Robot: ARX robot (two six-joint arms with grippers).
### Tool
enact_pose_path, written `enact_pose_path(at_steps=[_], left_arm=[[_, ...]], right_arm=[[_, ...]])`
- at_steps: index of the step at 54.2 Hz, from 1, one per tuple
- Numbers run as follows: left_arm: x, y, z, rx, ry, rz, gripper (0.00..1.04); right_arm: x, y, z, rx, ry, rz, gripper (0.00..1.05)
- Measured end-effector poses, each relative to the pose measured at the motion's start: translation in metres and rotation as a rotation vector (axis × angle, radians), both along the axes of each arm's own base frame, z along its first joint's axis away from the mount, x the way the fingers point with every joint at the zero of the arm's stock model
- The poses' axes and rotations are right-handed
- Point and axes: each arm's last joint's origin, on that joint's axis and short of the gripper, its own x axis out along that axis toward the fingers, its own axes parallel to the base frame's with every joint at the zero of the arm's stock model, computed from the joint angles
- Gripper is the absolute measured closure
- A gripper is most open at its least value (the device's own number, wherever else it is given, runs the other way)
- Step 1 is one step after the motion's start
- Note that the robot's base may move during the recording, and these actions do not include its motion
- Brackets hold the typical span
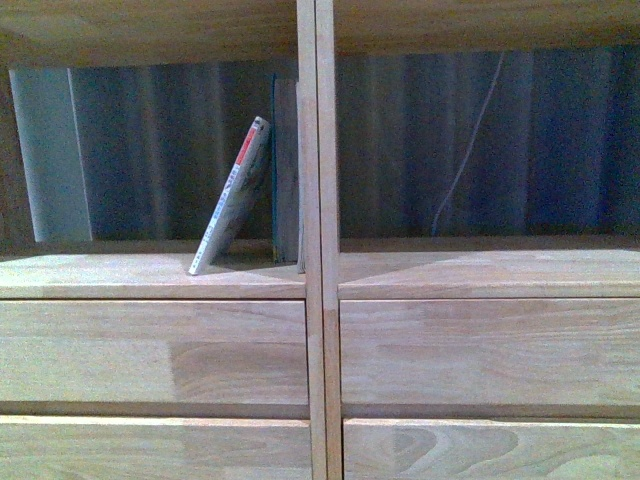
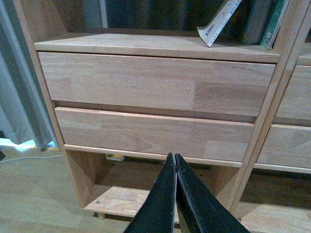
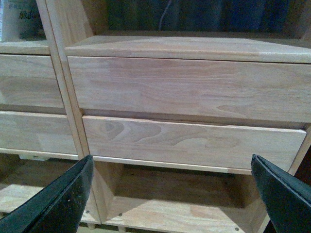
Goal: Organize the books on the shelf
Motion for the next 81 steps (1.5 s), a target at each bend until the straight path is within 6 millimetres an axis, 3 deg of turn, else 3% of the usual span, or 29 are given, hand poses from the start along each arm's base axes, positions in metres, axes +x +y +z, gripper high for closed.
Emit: enact_pose_path(at_steps=[17, 34, 63, 81], left_arm=[[0.0, 0.0, -0.016, 0.0, 0.006, -0.001, 1.02], [0.0, 0.0, -0.016, 0.0, 0.002, -0.001, 1.01], [0.0, 0.0, -0.016, 0.001, 0.002, -0.001, 0.08], [0.0, 0.0, -0.016, 0.001, 0.002, -0.001, 0.07]], right_arm=[[0.0, 0.0, 0.0, 0.0, 0.0, -0.001, 0.07], [0.0, 0.0, 0.0, 0.0, 0.0, -0.001, 0.07], [0.0, 0.0, 0.0, 0.0, 0.0, -0.001, 0.07], [0.0, 0.0, 0.0, 0.0, 0.0, -0.001, 0.07]])
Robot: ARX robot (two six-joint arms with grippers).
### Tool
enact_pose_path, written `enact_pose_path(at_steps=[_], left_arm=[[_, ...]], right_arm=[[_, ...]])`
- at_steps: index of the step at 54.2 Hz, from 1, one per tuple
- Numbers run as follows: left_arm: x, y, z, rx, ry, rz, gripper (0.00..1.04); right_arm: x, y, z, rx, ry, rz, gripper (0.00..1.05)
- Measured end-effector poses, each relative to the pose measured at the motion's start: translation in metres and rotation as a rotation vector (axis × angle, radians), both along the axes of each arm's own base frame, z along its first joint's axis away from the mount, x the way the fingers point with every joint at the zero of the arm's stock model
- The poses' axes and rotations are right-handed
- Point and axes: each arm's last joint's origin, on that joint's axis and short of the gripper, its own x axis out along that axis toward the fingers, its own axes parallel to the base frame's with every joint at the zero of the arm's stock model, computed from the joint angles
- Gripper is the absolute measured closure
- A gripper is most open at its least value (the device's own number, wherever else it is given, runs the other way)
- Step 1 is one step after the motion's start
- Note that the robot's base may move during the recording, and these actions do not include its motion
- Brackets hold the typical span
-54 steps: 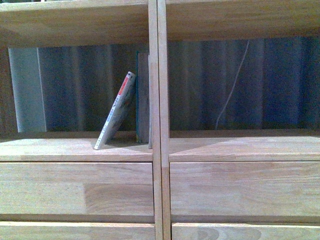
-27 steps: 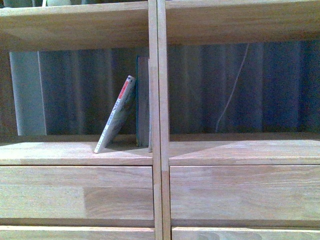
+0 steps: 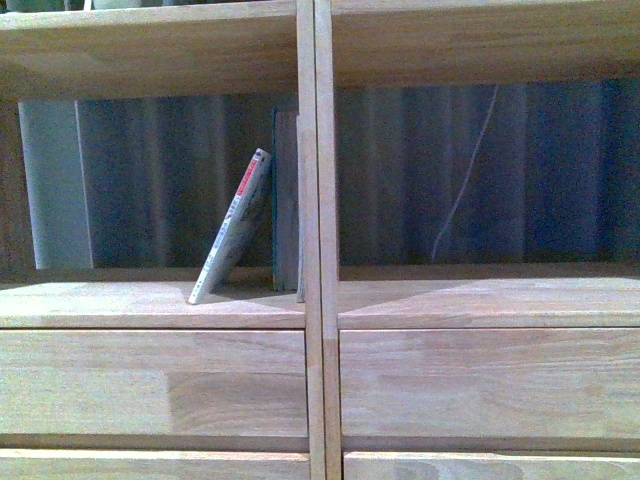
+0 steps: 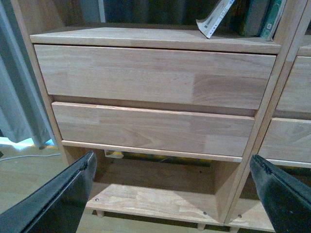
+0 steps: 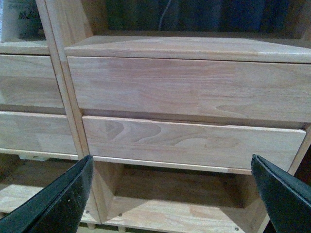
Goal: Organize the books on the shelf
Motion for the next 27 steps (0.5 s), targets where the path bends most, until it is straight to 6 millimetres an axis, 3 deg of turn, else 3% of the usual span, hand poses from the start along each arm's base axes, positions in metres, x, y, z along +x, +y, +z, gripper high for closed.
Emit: enact_pose_path(at_steps=[27], left_arm=[[0.0, 0.0, 0.0, 0.0, 0.0, 0.0, 0.07]], right_arm=[[0.0, 0.0, 0.0, 0.0, 0.0, 0.0, 0.07]])
